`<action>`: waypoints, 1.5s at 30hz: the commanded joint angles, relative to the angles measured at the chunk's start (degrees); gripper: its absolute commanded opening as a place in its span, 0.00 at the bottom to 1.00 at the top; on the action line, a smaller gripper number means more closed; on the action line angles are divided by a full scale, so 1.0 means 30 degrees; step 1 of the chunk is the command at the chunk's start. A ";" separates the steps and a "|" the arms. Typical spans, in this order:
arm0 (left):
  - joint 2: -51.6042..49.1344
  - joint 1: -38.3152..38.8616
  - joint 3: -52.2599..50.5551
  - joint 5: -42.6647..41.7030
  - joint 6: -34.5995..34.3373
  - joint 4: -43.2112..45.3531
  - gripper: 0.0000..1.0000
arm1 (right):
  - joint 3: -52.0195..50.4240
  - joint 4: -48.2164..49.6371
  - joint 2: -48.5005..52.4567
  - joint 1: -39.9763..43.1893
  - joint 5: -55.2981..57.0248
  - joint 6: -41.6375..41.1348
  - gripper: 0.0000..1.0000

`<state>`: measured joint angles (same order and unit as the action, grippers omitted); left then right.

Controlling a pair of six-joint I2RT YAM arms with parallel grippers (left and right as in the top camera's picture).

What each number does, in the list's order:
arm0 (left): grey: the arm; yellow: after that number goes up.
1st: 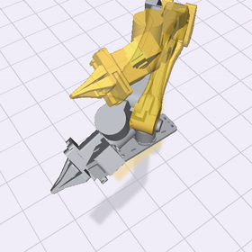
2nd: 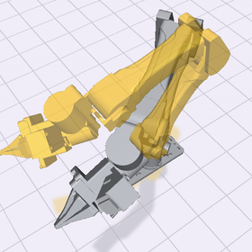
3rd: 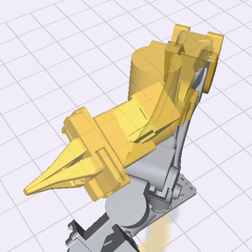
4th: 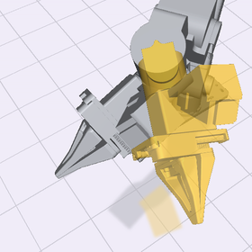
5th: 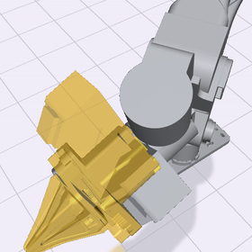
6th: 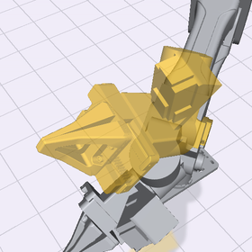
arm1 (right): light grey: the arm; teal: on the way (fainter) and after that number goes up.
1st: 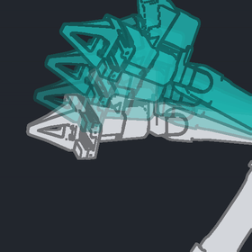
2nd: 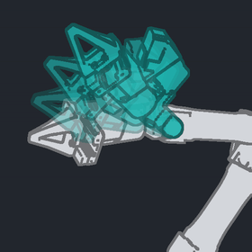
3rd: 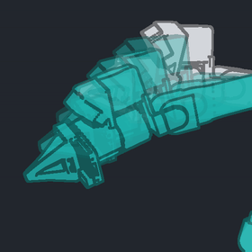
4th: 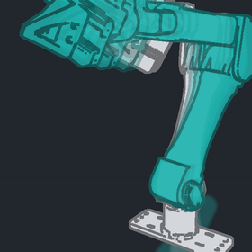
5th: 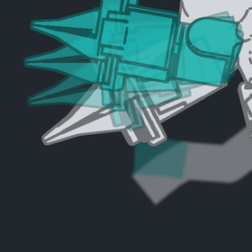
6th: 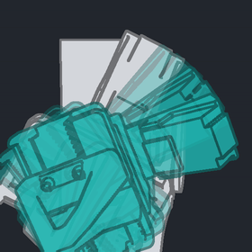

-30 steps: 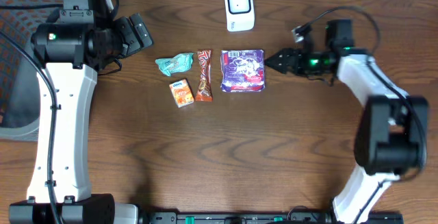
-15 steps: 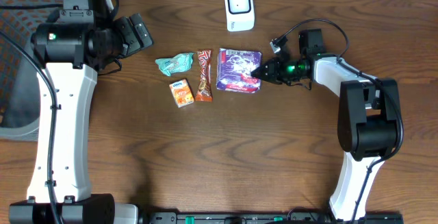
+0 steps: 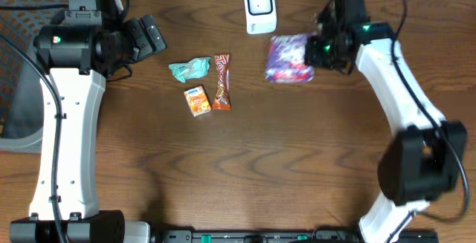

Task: Scan the item barcode
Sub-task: 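Grasp the purple package with the right gripper, then move the purple package under the scanner and back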

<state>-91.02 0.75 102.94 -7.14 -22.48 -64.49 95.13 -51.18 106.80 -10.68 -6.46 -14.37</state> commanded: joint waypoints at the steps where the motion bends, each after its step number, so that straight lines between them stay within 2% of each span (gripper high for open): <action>1: -0.0109 -0.0087 0.0000 0.0117 0.0109 -0.0066 0.98 | 0.0612 -0.0925 -0.1326 -0.1508 1.0950 0.0444 0.01; 4: -0.0109 -0.0087 0.0000 0.0124 0.0109 -0.0066 0.98 | 0.0393 -0.1851 -0.1064 -0.2543 1.5555 0.0372 0.01; 7: -0.0109 -0.0087 0.0000 0.0117 0.0109 -0.0066 0.98 | -0.0386 -0.2004 -0.0306 -0.3169 1.7668 0.0379 0.01; 10: -0.0109 -0.0087 0.0000 0.0124 0.0109 -0.0066 0.98 | -0.0918 -0.1800 0.0889 -0.3541 1.7726 0.0386 0.01; 13: -0.0109 -0.0087 0.0000 0.0117 0.0109 -0.0066 0.98 | -0.0918 -0.1741 0.2120 -0.3985 1.6211 0.0408 0.01; 15: -0.0109 -0.0087 0.0000 0.0124 0.0109 -0.0066 0.98 | -0.0911 -0.1632 0.2747 -0.4503 1.4338 0.0452 0.07; 17: -0.0109 -0.0087 0.0000 0.0117 0.0109 -0.0066 0.98 | -0.0911 -0.1253 0.3016 -0.5085 1.2386 0.0444 0.22; 18: -0.0109 -0.0087 0.0000 0.0117 0.0109 -0.0066 0.98 | -0.0867 -0.1042 0.3024 -0.5348 1.1489 0.0437 0.36; 19: -0.0109 -0.0087 0.0000 0.0117 0.0109 -0.0066 0.98 | -0.0707 -0.0867 0.2994 -0.5610 1.0681 0.0423 0.63; 20: -0.0109 -0.0087 0.0000 0.0117 0.0109 -0.0066 0.98 | -0.0335 -0.0809 0.2929 -0.5880 0.9872 0.0379 0.80; 21: -0.0109 -0.0087 0.0000 0.0117 0.0109 -0.0066 0.98 | 0.0146 -0.0852 0.2863 -0.6076 0.9304 0.0379 0.93; 22: -0.0109 -0.0087 0.0000 0.0117 0.0109 -0.0066 0.98 | 0.0750 -0.1027 0.2820 -0.6207 0.8801 0.0379 0.98; 27: -0.0109 -0.0087 0.0000 0.0117 0.0109 -0.0066 0.98 | 0.5632 -0.3432 0.2703 -0.5756 0.5974 0.0393 0.99; 32: -0.0109 -0.0087 0.0000 0.0117 0.0109 -0.0066 0.98 | 0.9151 -0.5814 0.2703 -0.3548 0.2812 0.1341 0.99; 38: -0.0109 -0.0087 0.0000 0.0117 0.0109 -0.0066 0.98 | 0.8451 -0.8408 0.3410 0.0925 -0.4597 0.5151 0.99; 41: -0.0109 -0.0087 0.0000 0.0117 0.0109 -0.0066 0.98 | 0.6965 -0.8131 0.4167 0.2419 -0.8422 0.6492 0.96; 45: -0.0109 -0.0087 0.0000 0.0117 0.0109 -0.0066 0.98 | 0.4801 -0.6470 0.5275 0.3191 -1.0863 0.6535 0.90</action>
<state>-91.05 0.75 102.94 -7.14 -22.48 -64.49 113.43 -72.20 119.37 -0.99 -26.17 1.74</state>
